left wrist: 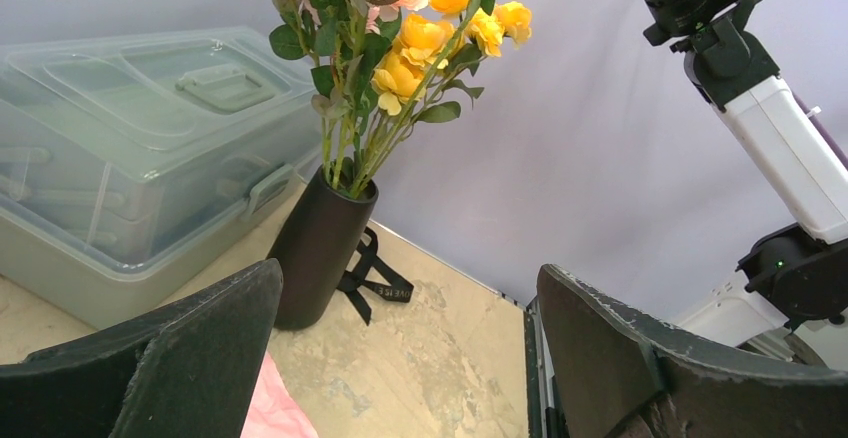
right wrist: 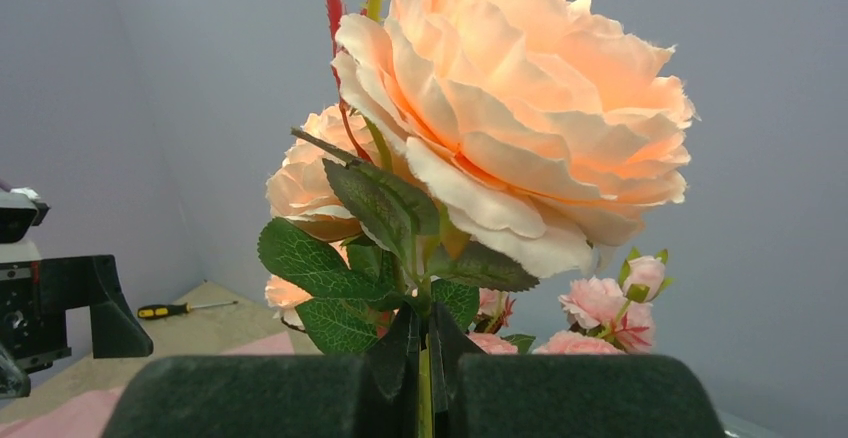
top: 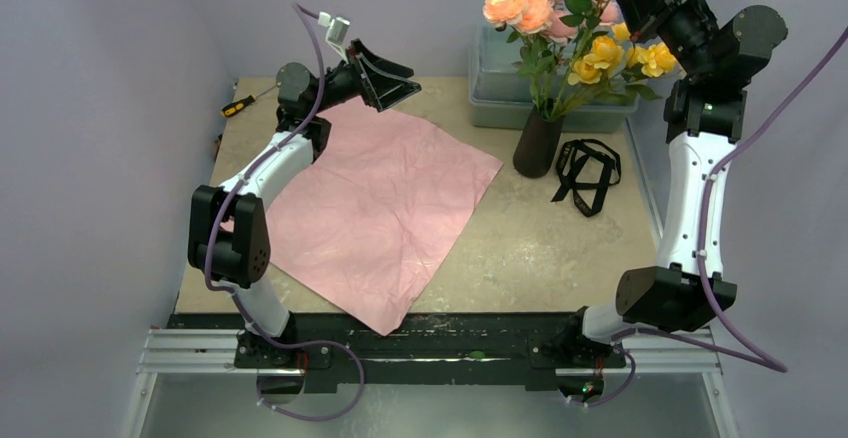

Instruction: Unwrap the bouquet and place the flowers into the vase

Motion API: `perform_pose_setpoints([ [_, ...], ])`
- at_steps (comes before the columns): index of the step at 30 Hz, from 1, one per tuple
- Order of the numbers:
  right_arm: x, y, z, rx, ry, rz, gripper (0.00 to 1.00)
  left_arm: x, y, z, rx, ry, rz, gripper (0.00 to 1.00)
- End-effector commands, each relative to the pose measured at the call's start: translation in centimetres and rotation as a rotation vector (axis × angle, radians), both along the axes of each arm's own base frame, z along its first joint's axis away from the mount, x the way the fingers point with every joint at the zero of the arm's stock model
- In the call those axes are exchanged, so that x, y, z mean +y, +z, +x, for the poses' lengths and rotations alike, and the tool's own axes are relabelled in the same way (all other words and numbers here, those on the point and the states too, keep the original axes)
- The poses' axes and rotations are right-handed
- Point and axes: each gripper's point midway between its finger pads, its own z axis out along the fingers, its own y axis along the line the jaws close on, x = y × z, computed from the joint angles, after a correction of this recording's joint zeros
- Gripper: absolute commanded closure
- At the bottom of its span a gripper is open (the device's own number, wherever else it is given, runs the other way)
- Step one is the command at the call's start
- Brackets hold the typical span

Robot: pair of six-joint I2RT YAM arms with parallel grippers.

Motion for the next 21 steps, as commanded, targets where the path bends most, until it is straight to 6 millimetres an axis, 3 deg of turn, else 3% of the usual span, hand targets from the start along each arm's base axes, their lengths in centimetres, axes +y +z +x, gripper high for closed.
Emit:
perform_pose_setpoints([
  [1, -0.7, 1.2, -0.9, -0.054, -0.060, -0.005, 1.00, 0.3, 1.8, -0.3, -0.067, 0.004, -0.015, 0.00],
  [8, -1.2, -1.9, 0.4, 0.041, -0.070, 0.045, 1.00, 0.5, 1.4, -0.2, -0.054, 0.009, -0.008, 0.00],
  [16, -1.2, -6.1, 0.6, 0.127, -0.066, 0.054, 1.00, 0.5, 1.1, 0.0, -0.048, 0.014, -0.006, 0.00],
  [21, -1.4, -10.3, 0.9, 0.198, -0.074, 0.001, 1.00, 0.6, 0.8, 0.2, -0.039, 0.016, -0.006, 0.00],
])
